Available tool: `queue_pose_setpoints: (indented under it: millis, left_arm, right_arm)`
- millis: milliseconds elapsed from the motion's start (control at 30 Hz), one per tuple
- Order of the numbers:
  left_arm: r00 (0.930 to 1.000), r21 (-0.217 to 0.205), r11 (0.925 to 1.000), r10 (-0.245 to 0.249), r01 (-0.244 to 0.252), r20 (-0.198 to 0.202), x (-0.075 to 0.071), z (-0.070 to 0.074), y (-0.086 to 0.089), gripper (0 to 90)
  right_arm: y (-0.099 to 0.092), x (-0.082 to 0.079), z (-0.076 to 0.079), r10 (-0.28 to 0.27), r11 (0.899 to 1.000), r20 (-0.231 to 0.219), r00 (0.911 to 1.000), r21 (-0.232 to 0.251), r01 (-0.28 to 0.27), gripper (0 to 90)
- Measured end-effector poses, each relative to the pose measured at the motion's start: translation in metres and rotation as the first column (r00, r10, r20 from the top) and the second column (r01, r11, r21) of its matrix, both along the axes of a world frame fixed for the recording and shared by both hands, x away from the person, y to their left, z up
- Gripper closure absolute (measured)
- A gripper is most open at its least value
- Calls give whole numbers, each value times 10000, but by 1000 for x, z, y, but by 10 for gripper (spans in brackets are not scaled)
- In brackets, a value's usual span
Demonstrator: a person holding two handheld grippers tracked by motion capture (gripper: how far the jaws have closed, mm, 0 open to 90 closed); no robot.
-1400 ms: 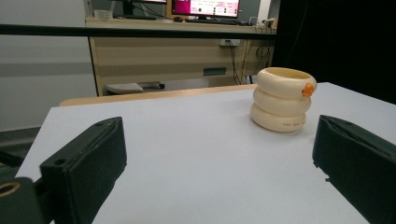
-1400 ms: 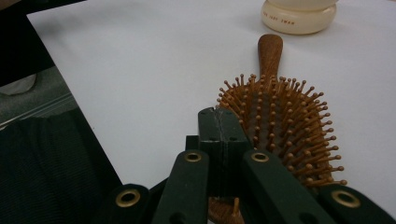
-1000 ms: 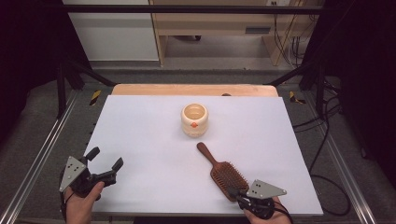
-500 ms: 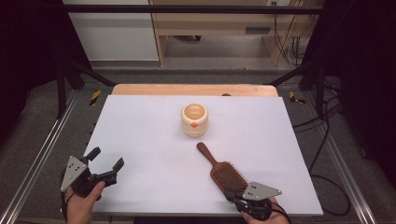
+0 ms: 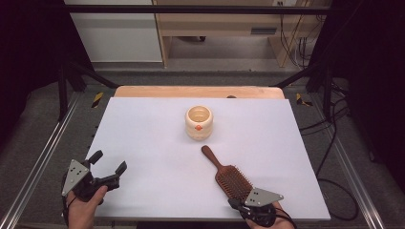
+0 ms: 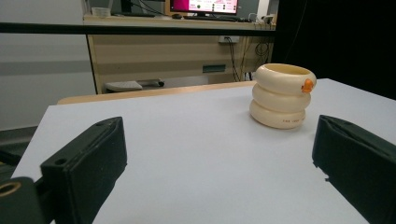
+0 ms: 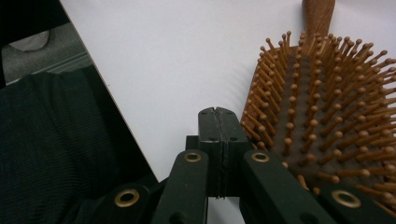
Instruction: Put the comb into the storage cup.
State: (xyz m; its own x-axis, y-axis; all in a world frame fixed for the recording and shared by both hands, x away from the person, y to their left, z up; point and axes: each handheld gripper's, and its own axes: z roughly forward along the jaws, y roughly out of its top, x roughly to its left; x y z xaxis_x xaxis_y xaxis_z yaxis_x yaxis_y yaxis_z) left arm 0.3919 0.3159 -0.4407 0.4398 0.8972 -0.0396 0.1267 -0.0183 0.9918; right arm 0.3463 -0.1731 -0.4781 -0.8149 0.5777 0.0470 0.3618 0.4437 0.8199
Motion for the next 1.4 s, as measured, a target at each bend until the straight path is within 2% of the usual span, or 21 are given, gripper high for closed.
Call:
queue_pose_setpoints:
  millis: [300,500,1400]
  left_arm:
    - [10000,3,10000,-9,9,10,0,0,0,32]
    - [10000,11,10000,-17,17,11,0,0,0,32]
    - [10000,29,10000,-17,17,10,0,0,0,33]
  right_arm:
    - [0,-1,-3,52,9991,-102,9999,-409,-56,900]
    - [0,-1,-4,42,9986,-126,9999,-518,-48,900]
    - [-10,2,-3,-446,9975,-157,9989,-559,437,900]
